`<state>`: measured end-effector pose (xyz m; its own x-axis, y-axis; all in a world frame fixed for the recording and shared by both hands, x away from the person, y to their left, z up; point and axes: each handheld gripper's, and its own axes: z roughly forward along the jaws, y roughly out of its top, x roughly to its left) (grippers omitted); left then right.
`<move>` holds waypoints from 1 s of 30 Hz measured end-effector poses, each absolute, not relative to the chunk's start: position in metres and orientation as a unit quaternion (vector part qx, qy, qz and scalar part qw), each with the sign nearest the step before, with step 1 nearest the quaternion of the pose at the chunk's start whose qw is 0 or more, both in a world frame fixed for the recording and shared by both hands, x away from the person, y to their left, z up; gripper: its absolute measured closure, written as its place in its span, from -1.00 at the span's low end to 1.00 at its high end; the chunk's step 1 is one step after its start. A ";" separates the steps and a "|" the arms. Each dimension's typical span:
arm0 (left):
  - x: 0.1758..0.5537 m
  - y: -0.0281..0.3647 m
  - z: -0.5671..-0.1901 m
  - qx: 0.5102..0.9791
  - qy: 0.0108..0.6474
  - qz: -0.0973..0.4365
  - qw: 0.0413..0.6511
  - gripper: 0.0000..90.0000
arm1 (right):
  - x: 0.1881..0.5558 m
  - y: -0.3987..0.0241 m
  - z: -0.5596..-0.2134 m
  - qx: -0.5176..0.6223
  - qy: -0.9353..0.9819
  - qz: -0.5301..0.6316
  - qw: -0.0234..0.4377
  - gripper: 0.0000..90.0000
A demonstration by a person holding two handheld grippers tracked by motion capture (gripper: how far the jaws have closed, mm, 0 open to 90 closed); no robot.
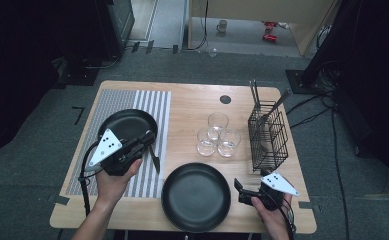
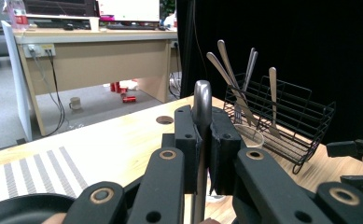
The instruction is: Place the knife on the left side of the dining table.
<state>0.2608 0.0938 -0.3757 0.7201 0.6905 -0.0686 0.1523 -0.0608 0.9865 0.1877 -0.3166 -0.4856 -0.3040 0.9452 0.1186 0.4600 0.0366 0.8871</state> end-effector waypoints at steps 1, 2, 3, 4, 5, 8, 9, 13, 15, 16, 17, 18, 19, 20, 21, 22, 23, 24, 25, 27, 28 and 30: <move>0.261 0.094 -0.376 0.694 0.303 0.219 0.615 0.90 | 0.188 -0.319 -0.488 0.531 0.667 0.450 0.265 -1.00; 0.261 0.094 -0.376 0.694 0.302 0.220 0.615 0.90 | 0.188 -0.321 -0.490 0.534 0.666 0.448 0.265 -1.00; 0.261 0.093 -0.377 0.693 0.302 0.221 0.615 0.90 | 0.188 -0.323 -0.493 0.537 0.666 0.446 0.265 -1.00; 0.261 0.093 -0.377 0.693 0.303 0.222 0.615 0.90 | 0.188 -0.325 -0.495 0.539 0.666 0.443 0.264 -1.00; 0.261 0.093 -0.377 0.692 0.303 0.223 0.616 0.90 | 0.188 -0.327 -0.497 0.542 0.665 0.442 0.263 -1.00; 0.261 0.093 -0.377 0.694 0.302 0.226 0.613 0.90 | 0.188 -0.332 -0.502 0.550 0.664 0.435 0.259 -1.00; 0.261 0.092 -0.378 0.694 0.302 0.228 0.612 0.90 | 0.188 -0.334 -0.504 0.553 0.664 0.432 0.258 -1.00; 0.261 0.092 -0.379 0.695 0.304 0.228 0.611 0.90 | 0.187 -0.340 -0.509 0.556 0.668 0.419 0.263 -1.00; 0.262 0.092 -0.380 0.694 0.304 0.228 0.612 0.90 | 0.186 -0.342 -0.512 0.557 0.671 0.413 0.262 -1.00; 0.262 0.092 -0.380 0.694 0.304 0.229 0.611 0.90 | 0.186 -0.343 -0.513 0.558 0.672 0.411 0.261 -1.00; 0.262 0.092 -0.381 0.693 0.305 0.229 0.611 0.90 | 0.186 -0.344 -0.514 0.560 0.672 0.409 0.259 -1.00; 0.262 0.092 -0.381 0.694 0.306 0.230 0.611 0.90 | 0.186 -0.345 -0.515 0.561 0.673 0.406 0.259 -1.00; 0.263 0.092 -0.382 0.694 0.305 0.230 0.611 0.90 | 0.187 -0.346 -0.516 0.562 0.674 0.405 0.258 -1.00; 0.263 0.092 -0.382 0.694 0.305 0.229 0.611 0.90 | 0.187 -0.347 -0.517 0.563 0.674 0.402 0.258 -1.00; 0.263 0.092 -0.383 0.695 0.305 0.230 0.609 0.90 | 0.187 -0.348 -0.517 0.563 0.675 0.400 0.258 -1.00; 0.263 0.092 -0.383 0.694 0.305 0.230 0.610 0.90 | 0.187 -0.349 -0.518 0.565 0.675 0.399 0.258 -1.00; 0.264 0.091 -0.384 0.695 0.306 0.231 0.609 0.90 | 0.187 -0.350 -0.518 0.566 0.675 0.397 0.259 -1.00; 0.264 0.092 -0.385 0.696 0.306 0.231 0.607 0.90 | 0.187 -0.351 -0.519 0.567 0.674 0.394 0.261 -1.00; 0.264 0.092 -0.385 0.696 0.306 0.232 0.607 0.90 | 0.187 -0.352 -0.519 0.570 0.674 0.392 0.260 -1.00; 0.264 0.092 -0.386 0.696 0.307 0.234 0.605 0.90 | 0.187 -0.355 -0.521 0.574 0.672 0.388 0.261 -1.00; 0.265 0.092 -0.387 0.697 0.309 0.235 0.604 0.90 | 0.187 -0.355 -0.521 0.574 0.673 0.386 0.262 -1.00; 0.265 0.092 -0.388 0.697 0.309 0.233 0.604 0.90 | 0.187 -0.357 -0.521 0.575 0.674 0.383 0.262 -1.00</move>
<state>0.2649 0.0919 -0.3879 0.7000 0.7125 -0.0491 0.1498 -0.0793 0.9855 0.1868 -0.3566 -0.5212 -0.2013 0.9755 0.0884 0.5741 0.0444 0.8176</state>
